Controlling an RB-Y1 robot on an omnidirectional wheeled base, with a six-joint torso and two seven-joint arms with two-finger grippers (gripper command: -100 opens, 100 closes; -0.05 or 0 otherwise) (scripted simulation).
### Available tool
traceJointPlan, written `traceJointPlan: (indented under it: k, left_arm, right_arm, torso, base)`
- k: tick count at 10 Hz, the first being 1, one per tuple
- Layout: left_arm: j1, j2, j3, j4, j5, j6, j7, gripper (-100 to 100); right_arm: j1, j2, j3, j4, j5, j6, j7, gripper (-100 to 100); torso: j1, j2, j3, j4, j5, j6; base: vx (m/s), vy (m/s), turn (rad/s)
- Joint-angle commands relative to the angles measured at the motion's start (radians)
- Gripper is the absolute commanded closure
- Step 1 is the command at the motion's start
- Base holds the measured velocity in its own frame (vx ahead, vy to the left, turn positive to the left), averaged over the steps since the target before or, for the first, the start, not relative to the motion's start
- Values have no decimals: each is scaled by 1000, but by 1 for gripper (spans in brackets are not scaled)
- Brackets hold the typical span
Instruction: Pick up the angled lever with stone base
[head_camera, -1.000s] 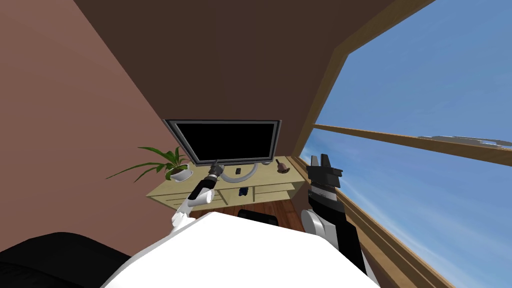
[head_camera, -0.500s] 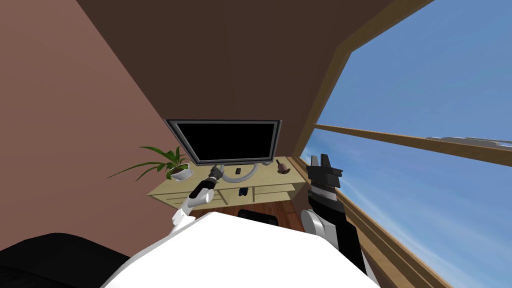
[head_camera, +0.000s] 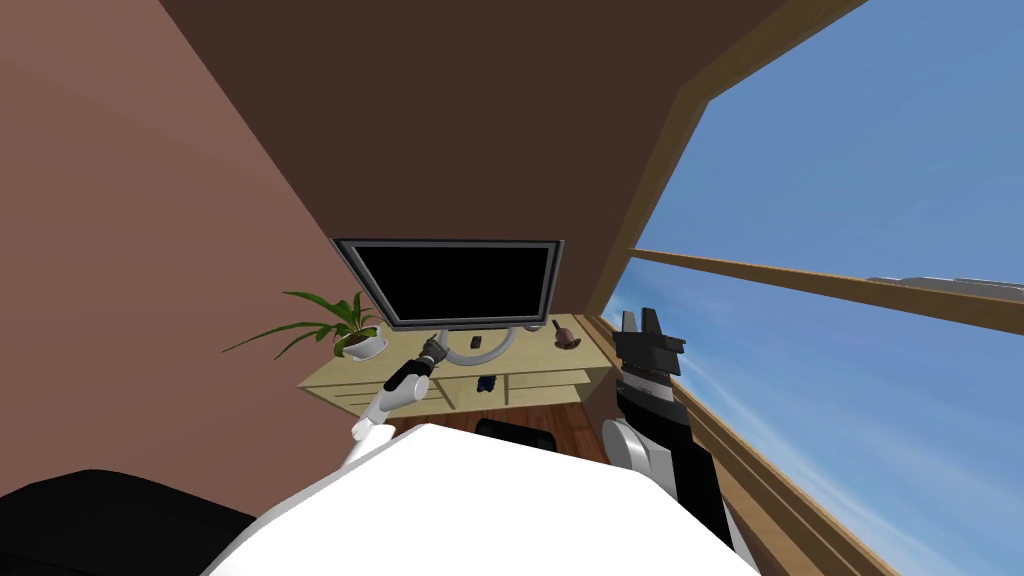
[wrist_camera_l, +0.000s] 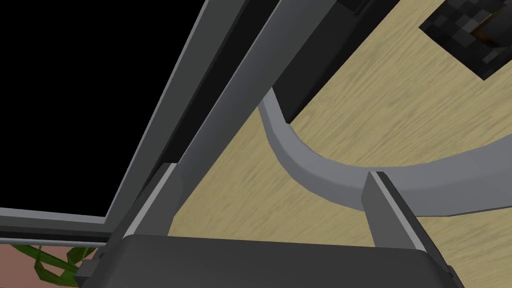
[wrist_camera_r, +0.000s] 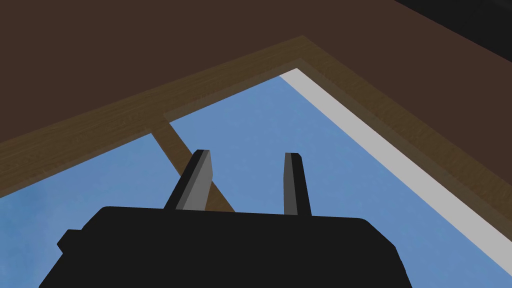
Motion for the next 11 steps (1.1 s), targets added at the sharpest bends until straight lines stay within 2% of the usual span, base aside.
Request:
traceJointPlan:
  k: [1,3,4,6,7,8,11]
  left_arm:
    - [-12,-6,6,13,1,32,10,-100]
    - [-56,3,14,81,23,97,49,-100]
    - [-56,3,14,85,23,108,49,-100]
    - [-102,14,16,148,41,172,85,-100]
    - [-126,21,14,175,48,202,102,-100]
    - [-126,21,14,183,48,210,102,-100]
    - [-197,46,3,267,65,294,147,-100]
  right_arm:
    - [0,0,0,0,0,0,0,0]
    - [0,0,0,0,0,0,0,0]
    - [0,0,0,0,0,0,0,0]
    - [0,0,0,0,0,0,0,0]
    - [0,0,0,0,0,0,0,0]
    - [0,0,0,0,0,0,0,0]
    - [0,0,0,0,0,0,0,0]
  torso:
    - [0,0,0,0,0,0]
    - [0,0,0,0,0,0]
    - [-1,0,0,0,0,0]
    - [0,-1,0,0,0,0]
    - [-1,-1,-1,0,0,0]
    - [-2,-1,-1,0,0,0]
    - [-1,-1,0,0,0,0]
  base:
    - [14,-28,21]
    - [18,-34,42]
    - [17,-35,18]
    - [24,-36,42]
    - [31,-55,57]
    - [25,-37,17]
    - [23,-43,37]
